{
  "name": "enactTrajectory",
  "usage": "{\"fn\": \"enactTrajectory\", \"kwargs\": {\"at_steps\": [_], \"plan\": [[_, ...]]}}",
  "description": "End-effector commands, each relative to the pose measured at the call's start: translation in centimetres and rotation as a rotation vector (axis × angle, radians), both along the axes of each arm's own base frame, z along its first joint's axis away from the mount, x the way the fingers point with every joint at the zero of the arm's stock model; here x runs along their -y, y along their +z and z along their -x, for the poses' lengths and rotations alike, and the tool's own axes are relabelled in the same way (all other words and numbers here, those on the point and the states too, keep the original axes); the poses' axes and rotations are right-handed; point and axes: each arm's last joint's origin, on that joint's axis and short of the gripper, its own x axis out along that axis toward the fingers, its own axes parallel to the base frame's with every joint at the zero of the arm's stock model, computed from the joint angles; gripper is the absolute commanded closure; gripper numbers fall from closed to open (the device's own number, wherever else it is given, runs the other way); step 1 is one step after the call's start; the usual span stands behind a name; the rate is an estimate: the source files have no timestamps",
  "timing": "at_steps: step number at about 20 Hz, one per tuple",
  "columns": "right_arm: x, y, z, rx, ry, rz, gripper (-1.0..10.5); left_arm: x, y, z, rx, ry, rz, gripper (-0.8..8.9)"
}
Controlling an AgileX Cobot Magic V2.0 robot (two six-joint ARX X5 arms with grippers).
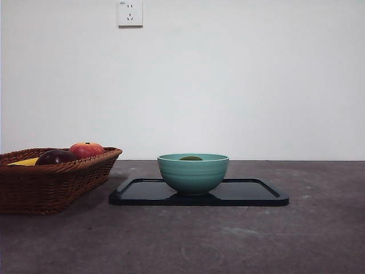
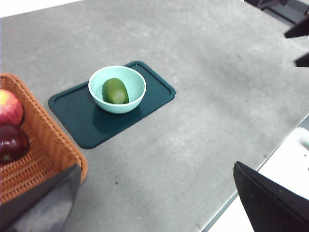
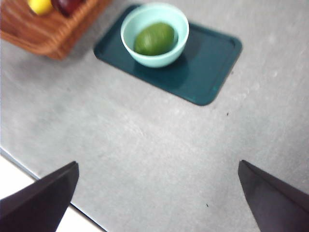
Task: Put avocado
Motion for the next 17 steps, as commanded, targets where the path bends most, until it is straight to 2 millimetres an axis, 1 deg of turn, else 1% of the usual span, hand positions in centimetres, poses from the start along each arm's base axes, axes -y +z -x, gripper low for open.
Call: {"fn": "enactTrajectory", "kwargs": {"at_steps": [1, 5, 8, 12, 14, 17], "plan": [[0.6, 0.5, 0.9, 0.038, 0.002, -0.045, 3.9, 0.1, 0.5, 0.0, 0.022, -0.006, 0.022, 3.18], [1.3, 0.7, 1.8, 0.074, 0.002, -0.074, 3.9, 0.1, 0.5, 0.0, 0.022, -0.006, 0.021, 3.18], [1.3, 0.7, 1.8, 0.068, 0.005, -0.072, 3.9, 0.1, 0.5, 0.0, 0.016, 0.0, 0.032, 3.18], [1.3, 0.7, 1.8, 0.071, 0.005, -0.074, 3.9, 0.3, 0.9, -0.2, 0.005, 0.022, 0.097, 3.18], [1.3, 0.7, 1.8, 0.071, 0.004, -0.074, 3.9, 0.6, 0.8, -0.4, -0.038, 0.047, 0.126, 3.18], [1.3, 0.7, 1.8, 0.076, 0.005, -0.078, 3.9, 1.8, 0.4, -1.1, -0.11, 0.076, 0.12, 3.18]]}}
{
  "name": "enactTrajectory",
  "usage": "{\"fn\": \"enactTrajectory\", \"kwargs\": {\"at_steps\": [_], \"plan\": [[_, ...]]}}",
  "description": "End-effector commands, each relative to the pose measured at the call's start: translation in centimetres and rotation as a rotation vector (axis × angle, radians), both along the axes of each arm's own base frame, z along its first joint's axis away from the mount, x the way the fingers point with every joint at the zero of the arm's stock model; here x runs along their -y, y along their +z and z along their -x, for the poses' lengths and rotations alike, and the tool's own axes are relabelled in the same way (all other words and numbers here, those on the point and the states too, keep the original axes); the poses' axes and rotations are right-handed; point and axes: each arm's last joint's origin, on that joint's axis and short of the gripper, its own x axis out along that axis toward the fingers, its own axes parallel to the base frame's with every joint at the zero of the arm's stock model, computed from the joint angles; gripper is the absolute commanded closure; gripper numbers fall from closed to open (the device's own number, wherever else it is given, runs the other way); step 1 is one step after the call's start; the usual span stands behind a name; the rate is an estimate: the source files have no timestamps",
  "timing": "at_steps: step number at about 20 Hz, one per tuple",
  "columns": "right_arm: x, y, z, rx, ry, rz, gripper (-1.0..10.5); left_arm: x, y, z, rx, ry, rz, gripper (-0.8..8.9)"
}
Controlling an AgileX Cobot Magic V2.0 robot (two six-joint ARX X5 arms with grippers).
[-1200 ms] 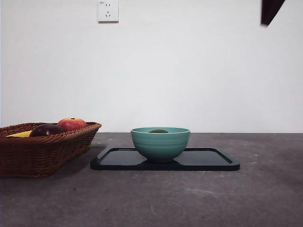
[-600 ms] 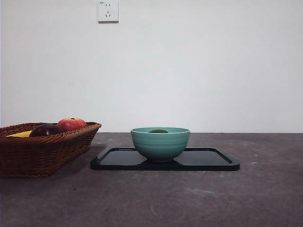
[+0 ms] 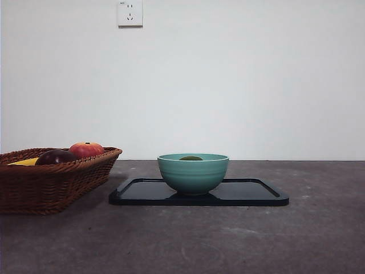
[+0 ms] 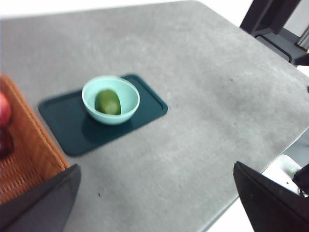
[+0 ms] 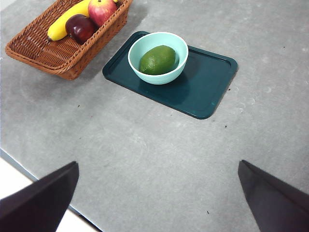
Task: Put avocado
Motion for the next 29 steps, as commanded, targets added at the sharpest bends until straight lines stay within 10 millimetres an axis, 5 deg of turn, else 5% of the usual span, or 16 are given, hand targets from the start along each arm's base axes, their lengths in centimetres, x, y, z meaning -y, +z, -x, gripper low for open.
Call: {"fn": "enactTrajectory", "kwargs": {"at_steps": [1, 7, 12, 13, 15, 25, 29], "plan": [[-0.1, 0.3, 0.0, 0.008, 0.006, -0.021, 3.9, 1.2, 0.0, -0.7, -0.056, 0.021, 0.013, 3.18], [-0.1, 0.3, 0.0, 0.008, 0.006, -0.021, 3.9, 5.1, -1.4, -3.4, -0.125, 0.029, -0.076, 3.18], [-0.1, 0.3, 0.0, 0.009, 0.005, -0.02, 3.9, 5.9, -1.8, -4.0, -0.135, 0.027, -0.095, 3.22], [-0.1, 0.3, 0.0, 0.009, 0.005, -0.02, 4.6, 5.9, -1.8, -4.0, -0.134, 0.026, -0.097, 4.01], [-0.1, 0.3, 0.0, 0.008, 0.006, -0.019, 8.7, 5.9, -1.8, -4.0, -0.12, 0.014, -0.111, 8.14], [-0.1, 0.4, -0.1, 0.02, -0.004, -0.02, 9.2, 6.0, -1.9, -4.0, -0.125, 0.011, -0.107, 7.87], [-0.1, 0.4, -0.1, 0.021, -0.004, -0.021, 9.2, 4.3, -2.4, -6.1, -0.028, 0.081, -0.24, 7.88]]}}
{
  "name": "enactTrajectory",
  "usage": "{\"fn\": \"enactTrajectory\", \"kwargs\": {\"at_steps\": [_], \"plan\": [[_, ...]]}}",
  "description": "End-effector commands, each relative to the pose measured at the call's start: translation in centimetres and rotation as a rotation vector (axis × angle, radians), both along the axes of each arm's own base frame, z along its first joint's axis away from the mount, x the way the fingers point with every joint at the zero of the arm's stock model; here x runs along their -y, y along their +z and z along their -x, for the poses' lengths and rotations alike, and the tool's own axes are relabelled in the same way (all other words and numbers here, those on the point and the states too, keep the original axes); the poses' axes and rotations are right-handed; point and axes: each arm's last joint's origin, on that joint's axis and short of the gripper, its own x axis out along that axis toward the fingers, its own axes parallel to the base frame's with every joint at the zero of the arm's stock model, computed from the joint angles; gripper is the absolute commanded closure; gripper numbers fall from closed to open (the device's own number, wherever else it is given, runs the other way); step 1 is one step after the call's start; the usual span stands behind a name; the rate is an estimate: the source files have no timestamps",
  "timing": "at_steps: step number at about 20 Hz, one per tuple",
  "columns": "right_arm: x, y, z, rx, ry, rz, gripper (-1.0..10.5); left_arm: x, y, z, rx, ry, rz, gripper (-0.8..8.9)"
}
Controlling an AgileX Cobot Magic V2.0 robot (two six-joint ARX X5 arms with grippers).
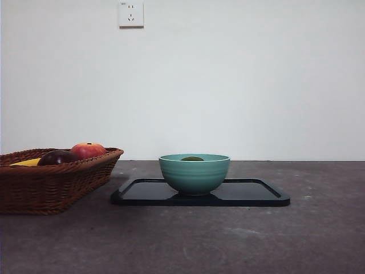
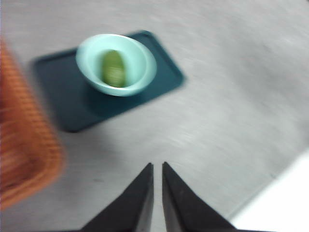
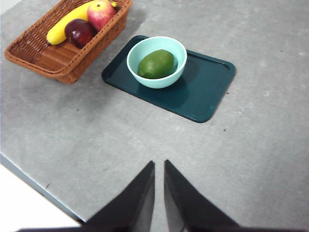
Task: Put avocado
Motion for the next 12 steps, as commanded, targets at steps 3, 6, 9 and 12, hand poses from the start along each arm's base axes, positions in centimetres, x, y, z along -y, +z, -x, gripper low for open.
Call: {"fn": "enactTrajectory", "kwargs": {"at_steps": [3, 6, 9, 12], "plan": [[-0.1, 0.3, 0.0, 0.01, 0.004, -0.017, 9.2, -3.0, -3.4, -3.7, 0.134, 0.151, -0.139, 7.89], [-0.1, 0.3, 0.0, 0.01, 0.004, -0.017, 9.2, -5.4, -7.7, -4.3, 0.282, 0.303, -0.021, 7.89], [-0.1, 0.3, 0.0, 0.009, 0.004, -0.017, 9.2, -7.5, -12.0, -2.7, 0.388, 0.397, 0.03, 7.89], [-0.1, 0.3, 0.0, 0.01, 0.004, -0.017, 9.2, -9.2, -16.0, -0.8, 0.414, 0.465, 0.022, 7.89]]}}
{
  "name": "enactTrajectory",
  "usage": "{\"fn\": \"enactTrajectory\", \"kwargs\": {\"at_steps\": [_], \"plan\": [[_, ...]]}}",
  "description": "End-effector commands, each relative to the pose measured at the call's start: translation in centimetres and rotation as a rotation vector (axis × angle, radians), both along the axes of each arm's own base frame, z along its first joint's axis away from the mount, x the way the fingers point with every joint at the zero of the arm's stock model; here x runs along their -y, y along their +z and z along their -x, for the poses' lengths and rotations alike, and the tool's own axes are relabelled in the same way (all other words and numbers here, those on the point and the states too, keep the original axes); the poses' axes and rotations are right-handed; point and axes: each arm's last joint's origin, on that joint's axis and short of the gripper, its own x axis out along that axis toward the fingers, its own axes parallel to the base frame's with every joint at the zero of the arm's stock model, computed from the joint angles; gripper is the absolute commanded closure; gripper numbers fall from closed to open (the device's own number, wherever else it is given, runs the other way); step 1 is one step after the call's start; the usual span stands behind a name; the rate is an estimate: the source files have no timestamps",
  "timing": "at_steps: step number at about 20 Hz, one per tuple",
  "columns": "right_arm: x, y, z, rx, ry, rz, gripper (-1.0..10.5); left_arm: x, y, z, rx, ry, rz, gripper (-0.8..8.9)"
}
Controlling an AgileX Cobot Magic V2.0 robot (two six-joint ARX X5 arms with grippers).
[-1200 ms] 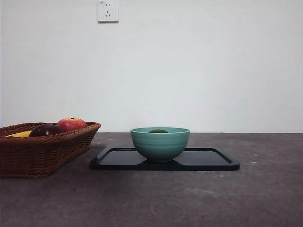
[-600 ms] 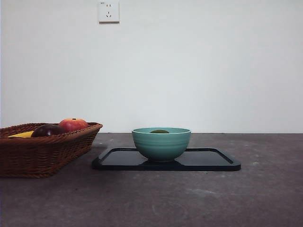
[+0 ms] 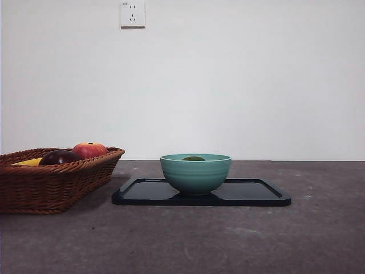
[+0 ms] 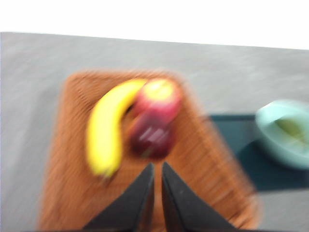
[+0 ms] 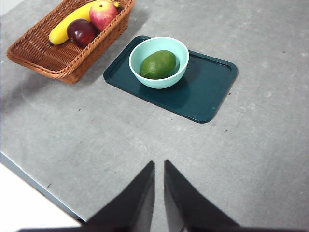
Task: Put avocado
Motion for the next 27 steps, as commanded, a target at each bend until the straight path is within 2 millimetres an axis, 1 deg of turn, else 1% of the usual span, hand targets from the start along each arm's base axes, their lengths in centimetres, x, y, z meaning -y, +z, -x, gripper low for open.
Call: {"fn": "enactTrajectory", "kwargs": {"at_steps": [1, 4, 8, 10, 14, 18, 21, 27], "plan": [[-0.1, 0.3, 0.0, 0.009, 0.004, -0.017, 9.2, -0.7, -2.2, 1.1, 0.025, 0.008, -0.011, 7.89], [-0.1, 0.3, 0.0, 0.009, 0.004, -0.017, 9.2, -1.4, -3.7, 2.0, 0.073, 0.05, -0.011, 7.89], [-0.1, 0.3, 0.0, 0.009, 0.004, -0.017, 9.2, -2.2, -4.4, 2.8, 0.103, 0.105, -0.04, 7.89], [-0.1, 0.3, 0.0, 0.009, 0.004, -0.017, 9.2, -2.5, -4.9, 2.7, 0.089, 0.129, -0.067, 7.89], [-0.1, 0.3, 0.0, 0.009, 0.004, -0.017, 9.2, -3.0, -5.0, 2.6, 0.1, 0.172, -0.131, 7.89], [-0.1, 0.3, 0.0, 0.009, 0.004, -0.017, 9.2, -3.4, -5.0, 2.6, 0.097, 0.206, -0.136, 7.89], [-0.1, 0.3, 0.0, 0.009, 0.004, -0.017, 9.2, -3.3, -5.1, 2.6, 0.093, 0.143, -0.12, 7.89], [-0.1, 0.3, 0.0, 0.009, 0.004, -0.017, 9.2, -3.3, -5.0, 2.6, 0.096, 0.146, -0.107, 7.89]]}}
